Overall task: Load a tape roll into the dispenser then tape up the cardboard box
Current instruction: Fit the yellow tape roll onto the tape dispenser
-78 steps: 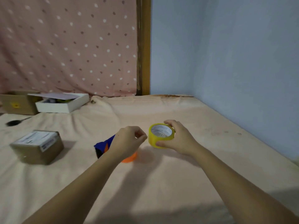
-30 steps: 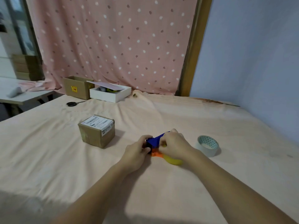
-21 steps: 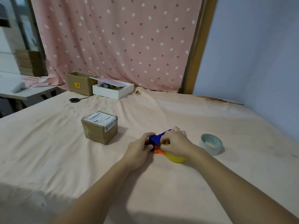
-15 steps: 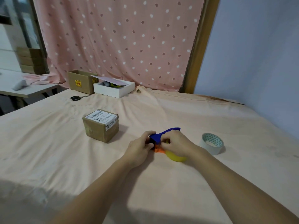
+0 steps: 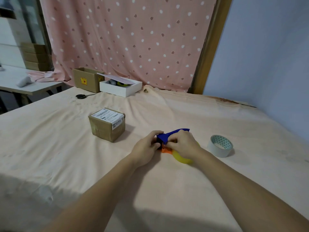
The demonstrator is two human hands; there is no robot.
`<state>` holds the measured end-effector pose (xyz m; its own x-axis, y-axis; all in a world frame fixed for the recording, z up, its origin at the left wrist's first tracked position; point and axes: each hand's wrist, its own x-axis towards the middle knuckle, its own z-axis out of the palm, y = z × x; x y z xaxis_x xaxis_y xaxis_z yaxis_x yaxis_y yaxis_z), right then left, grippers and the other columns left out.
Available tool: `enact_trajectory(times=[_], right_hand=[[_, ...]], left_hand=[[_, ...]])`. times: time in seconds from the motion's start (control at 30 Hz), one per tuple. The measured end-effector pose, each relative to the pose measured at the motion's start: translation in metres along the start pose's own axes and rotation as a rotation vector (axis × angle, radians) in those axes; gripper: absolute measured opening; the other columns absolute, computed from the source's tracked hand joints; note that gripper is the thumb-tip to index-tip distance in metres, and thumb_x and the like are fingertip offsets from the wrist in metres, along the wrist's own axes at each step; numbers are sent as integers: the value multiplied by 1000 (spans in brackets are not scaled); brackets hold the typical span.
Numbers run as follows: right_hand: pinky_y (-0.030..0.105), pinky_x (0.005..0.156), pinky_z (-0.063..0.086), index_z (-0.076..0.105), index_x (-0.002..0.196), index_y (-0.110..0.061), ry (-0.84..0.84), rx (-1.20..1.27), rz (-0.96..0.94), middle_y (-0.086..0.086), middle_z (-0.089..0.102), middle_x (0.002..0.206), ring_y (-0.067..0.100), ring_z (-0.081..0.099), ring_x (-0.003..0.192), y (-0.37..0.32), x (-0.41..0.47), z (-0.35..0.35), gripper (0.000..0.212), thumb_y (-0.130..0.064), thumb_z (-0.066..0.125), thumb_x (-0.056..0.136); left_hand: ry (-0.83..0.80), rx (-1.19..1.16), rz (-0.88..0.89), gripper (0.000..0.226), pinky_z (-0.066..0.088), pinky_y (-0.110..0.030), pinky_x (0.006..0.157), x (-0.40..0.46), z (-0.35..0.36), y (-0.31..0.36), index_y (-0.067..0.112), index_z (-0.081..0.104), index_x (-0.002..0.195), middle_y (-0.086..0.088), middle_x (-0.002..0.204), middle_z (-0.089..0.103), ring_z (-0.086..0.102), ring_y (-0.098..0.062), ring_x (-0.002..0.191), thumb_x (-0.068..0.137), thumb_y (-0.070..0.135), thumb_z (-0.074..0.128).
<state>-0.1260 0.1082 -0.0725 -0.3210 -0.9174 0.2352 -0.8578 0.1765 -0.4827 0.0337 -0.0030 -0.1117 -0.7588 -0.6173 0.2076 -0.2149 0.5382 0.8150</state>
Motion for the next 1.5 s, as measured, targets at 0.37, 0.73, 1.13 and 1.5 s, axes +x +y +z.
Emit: enact_trajectory(times=[0.37, 0.73, 1.13, 1.5], right_hand=[[45, 66, 49, 64, 68, -20, -4, 15, 83, -2, 62, 66, 22, 59, 69, -1, -2, -2, 23, -42, 57, 66], [39, 59, 39, 55, 60, -21, -125, -76, 46, -3, 54, 59, 17, 47, 60, 4, -1, -6, 30, -48, 47, 69], [38, 60, 39, 64, 66, -38, -156, -88, 17, -9, 56, 60, 14, 48, 60, 8, 1, -5, 20, -37, 51, 81], [46, 63, 50, 62, 65, -25, -125, -168, 21, -4, 61, 61, 19, 57, 64, 6, 3, -4, 17, -34, 55, 78]], left_hand=[[6, 25, -7, 48, 45, -41, 102, -6, 5, 2, 40, 46, 137, 7, 119, 71, 62, -22, 112, 97, 14, 48], [16, 52, 14, 46, 44, -39, 102, -3, 4, -1, 41, 46, 137, 6, 124, 70, 61, -21, 117, 98, 17, 49], [88, -15, 33, 43, 50, -32, 93, -7, 2, 0, 31, 53, 134, 8, 123, 70, 67, -12, 105, 94, 17, 57], [145, -24, 43, 53, 53, -25, 73, -12, 5, 8, 31, 53, 117, 13, 102, 66, 64, -2, 79, 72, 35, 81]])
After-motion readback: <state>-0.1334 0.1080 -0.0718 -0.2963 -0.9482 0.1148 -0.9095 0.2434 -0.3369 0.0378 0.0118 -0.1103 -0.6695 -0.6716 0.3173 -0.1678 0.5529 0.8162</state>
